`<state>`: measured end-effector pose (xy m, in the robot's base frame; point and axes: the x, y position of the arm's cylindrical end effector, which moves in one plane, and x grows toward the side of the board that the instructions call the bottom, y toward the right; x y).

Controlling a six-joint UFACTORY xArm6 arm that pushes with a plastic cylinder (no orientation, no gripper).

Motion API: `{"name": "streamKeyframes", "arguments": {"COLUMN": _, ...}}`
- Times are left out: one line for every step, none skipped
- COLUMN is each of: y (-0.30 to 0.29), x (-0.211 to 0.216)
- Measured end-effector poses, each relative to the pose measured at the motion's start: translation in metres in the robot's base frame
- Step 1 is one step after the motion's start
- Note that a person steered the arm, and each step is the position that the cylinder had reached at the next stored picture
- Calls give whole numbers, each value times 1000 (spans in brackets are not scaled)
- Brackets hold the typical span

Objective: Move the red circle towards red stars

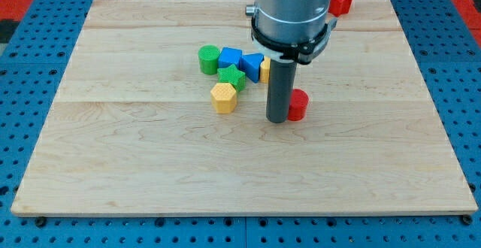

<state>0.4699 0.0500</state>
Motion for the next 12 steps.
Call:
{"name": "streamKeyframes", "arguments": {"y": 5, "x": -26}}
{"name": "streamKeyframes", "arguments": {"y": 22, "x": -51}}
{"name": "streamKeyframes", "arguments": {"y": 21, "x": -55}}
{"name": "streamKeyframes", "arguments": {"y": 2, "x": -26}}
{"name": "streamKeyframes", "arguments": {"y": 8, "x": -7}}
{"name": "streamKeyframes", "arguments": {"y": 31, "x": -24}}
{"name": "streamKeyframes", "arguments": {"y": 45, "x": -55}}
{"name": "streamKeyframes", "arguments": {"y": 51, "x": -63}}
{"name": "streamKeyframes", "arguments": {"y": 51, "x": -50}}
{"name": "streamKeyframes", "arguments": {"y": 51, "x": -24}}
{"name": "streamKeyframes", "arguments": {"y": 70, "x": -21}}
{"name": "streamKeyframes", "arguments": {"y": 83, "x": -42}}
